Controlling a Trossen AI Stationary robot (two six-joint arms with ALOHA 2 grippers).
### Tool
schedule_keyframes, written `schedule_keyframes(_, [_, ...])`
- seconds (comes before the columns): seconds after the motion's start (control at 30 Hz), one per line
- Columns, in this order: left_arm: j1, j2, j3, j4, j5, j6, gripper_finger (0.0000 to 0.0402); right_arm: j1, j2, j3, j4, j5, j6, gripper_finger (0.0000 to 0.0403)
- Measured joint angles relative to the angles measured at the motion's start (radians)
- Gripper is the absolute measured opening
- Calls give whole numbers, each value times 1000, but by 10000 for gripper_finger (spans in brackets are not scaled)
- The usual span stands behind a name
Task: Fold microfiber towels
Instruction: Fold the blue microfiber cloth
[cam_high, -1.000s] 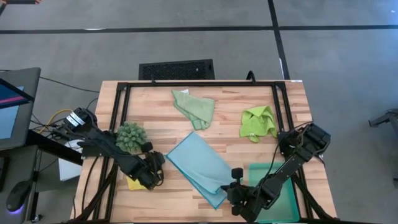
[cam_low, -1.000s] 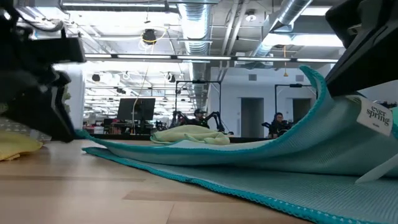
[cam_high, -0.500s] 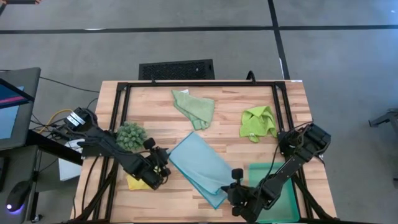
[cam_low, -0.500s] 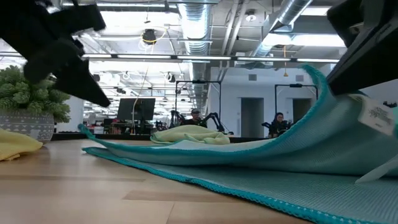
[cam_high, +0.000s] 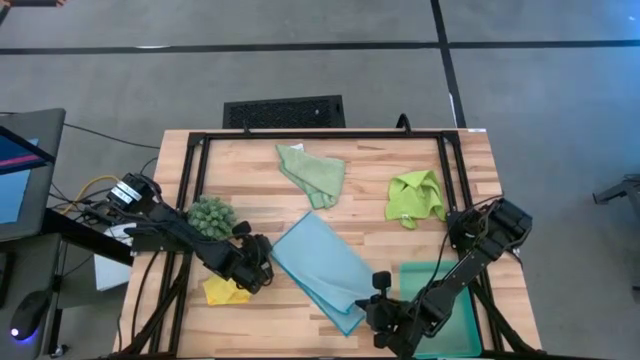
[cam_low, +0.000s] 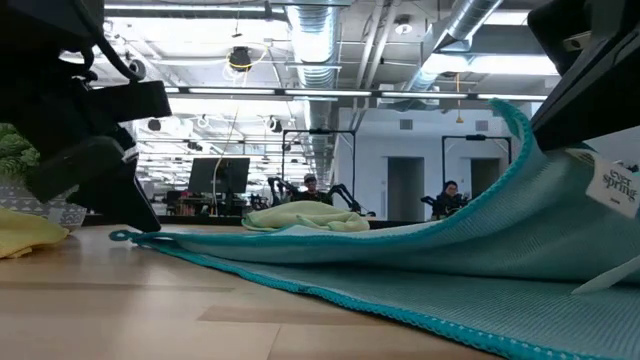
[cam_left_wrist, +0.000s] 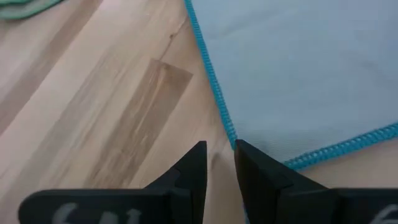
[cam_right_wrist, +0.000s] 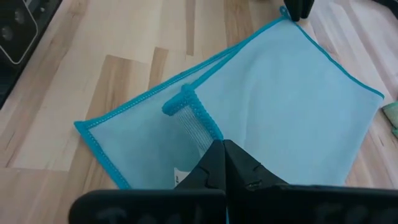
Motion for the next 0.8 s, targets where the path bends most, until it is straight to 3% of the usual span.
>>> schedule_keyframes(0.37, [0, 3, 0, 4, 17, 2, 74, 0, 0, 0, 34, -47, -11, 8])
schedule_keyframes(0.67, [0, 3, 0, -1, 14, 2, 74, 0, 0, 0, 220, -277, -155, 8])
schedule_keyframes(0.8, [0, 3, 0, -5, 13, 2, 74, 0, 0, 0, 224, -300, -165, 8])
